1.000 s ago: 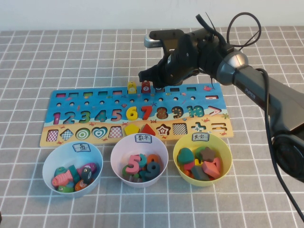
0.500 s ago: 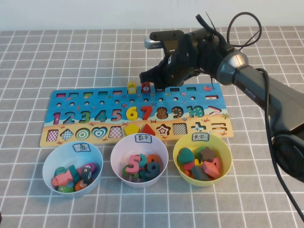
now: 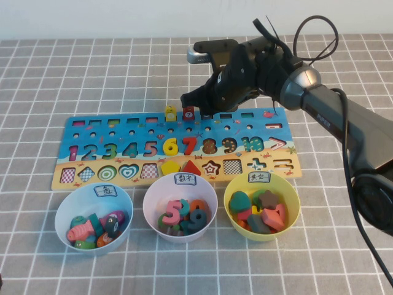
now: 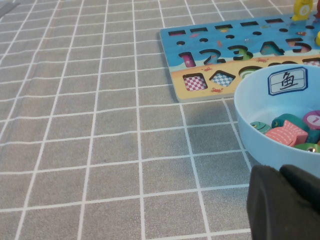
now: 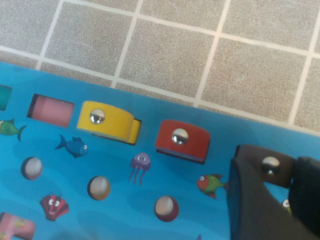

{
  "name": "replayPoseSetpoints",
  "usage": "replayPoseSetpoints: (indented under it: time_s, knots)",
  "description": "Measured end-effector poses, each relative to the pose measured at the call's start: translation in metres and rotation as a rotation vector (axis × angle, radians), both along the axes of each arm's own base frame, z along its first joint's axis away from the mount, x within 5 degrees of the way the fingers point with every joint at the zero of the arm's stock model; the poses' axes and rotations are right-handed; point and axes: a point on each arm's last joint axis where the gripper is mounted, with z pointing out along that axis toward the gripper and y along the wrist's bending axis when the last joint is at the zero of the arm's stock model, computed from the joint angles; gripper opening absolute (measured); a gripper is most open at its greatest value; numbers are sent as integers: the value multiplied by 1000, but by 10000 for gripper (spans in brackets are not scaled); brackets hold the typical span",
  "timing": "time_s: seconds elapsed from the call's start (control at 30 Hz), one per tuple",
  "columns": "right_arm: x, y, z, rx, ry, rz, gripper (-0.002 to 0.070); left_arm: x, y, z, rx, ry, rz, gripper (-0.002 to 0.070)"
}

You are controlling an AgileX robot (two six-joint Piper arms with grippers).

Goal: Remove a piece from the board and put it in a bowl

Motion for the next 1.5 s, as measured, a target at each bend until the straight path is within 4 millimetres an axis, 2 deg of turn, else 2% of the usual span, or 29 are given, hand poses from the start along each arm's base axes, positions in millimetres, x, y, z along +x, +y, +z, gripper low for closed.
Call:
replayPoseSetpoints:
  time_s: [0.33,0.6,0.97,1.07,1.3,1.5]
  knots:
    - [0,0,0,-1,2,0,156,0,0,0,0,0,0,0]
    - [-1,-2,6,-14,-7,1,85,0,0,0,0,0,0,0]
    - [-1,-3,11,-20,-20,2,78,0,0,0,0,0,0,-1]
    - [-1,-3,11,-20,-20,2,107,0,0,0,0,0,0,-1]
    - [-1,-1,11,9,-16,0,272,0,0,0,0,0,0,-1]
    - [0,0,10,23,-26,-1,301,0,0,0,0,0,0,0]
